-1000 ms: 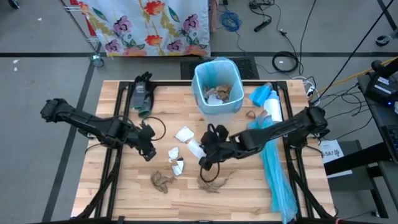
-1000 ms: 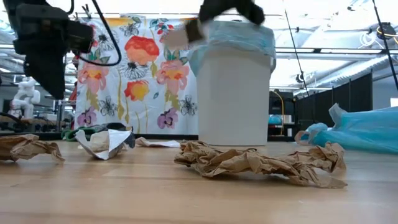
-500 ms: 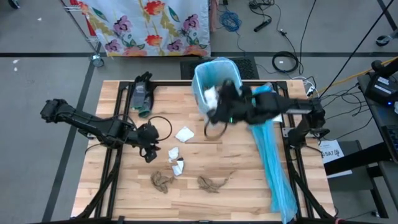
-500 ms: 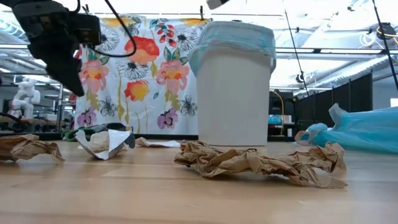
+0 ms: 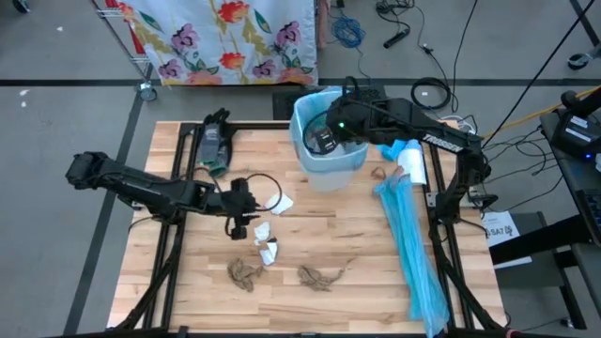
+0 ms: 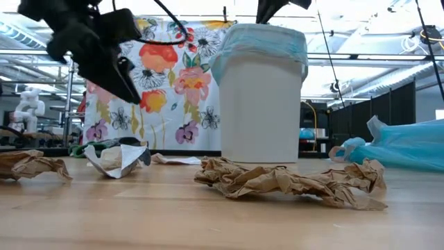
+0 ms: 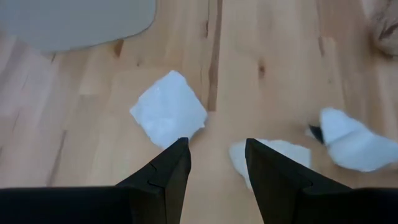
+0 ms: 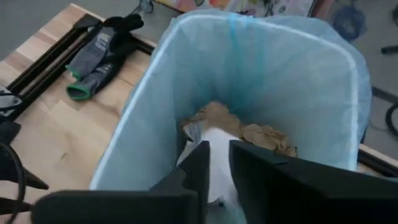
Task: Place trash/remove bag and relplace
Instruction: Put the piece of magazine into the trash bin
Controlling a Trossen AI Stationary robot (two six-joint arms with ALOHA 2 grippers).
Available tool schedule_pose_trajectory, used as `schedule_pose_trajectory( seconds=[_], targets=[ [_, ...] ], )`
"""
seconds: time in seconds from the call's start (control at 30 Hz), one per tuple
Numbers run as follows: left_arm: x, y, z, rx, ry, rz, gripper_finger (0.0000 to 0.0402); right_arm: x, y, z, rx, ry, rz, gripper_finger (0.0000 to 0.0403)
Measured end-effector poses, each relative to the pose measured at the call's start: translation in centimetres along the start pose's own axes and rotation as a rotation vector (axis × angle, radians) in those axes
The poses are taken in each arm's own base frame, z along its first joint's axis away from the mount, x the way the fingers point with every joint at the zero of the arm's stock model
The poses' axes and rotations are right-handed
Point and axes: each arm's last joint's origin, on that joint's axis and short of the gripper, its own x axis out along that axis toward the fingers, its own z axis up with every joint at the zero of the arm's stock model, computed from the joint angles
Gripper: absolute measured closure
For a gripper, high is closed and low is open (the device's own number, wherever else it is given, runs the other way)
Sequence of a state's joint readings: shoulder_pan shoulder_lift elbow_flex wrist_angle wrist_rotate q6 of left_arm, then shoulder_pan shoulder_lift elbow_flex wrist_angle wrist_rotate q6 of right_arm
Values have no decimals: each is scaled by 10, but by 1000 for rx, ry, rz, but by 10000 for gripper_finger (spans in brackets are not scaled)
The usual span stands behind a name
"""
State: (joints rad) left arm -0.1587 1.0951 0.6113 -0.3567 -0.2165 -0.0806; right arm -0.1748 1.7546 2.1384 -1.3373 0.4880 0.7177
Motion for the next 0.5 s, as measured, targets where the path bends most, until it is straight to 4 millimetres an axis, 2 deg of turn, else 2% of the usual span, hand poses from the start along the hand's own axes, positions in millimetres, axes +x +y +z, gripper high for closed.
schedule_pose_trajectory(
  seconds=[0.23,0.5],
  targets=[
    [39,3,-6,117,121,29,242,0,1,-1,-39,14,19,286],
    [68,4,-8,232,136,63,242,-13,22,-12,-113,-17,108,271]
  ],
)
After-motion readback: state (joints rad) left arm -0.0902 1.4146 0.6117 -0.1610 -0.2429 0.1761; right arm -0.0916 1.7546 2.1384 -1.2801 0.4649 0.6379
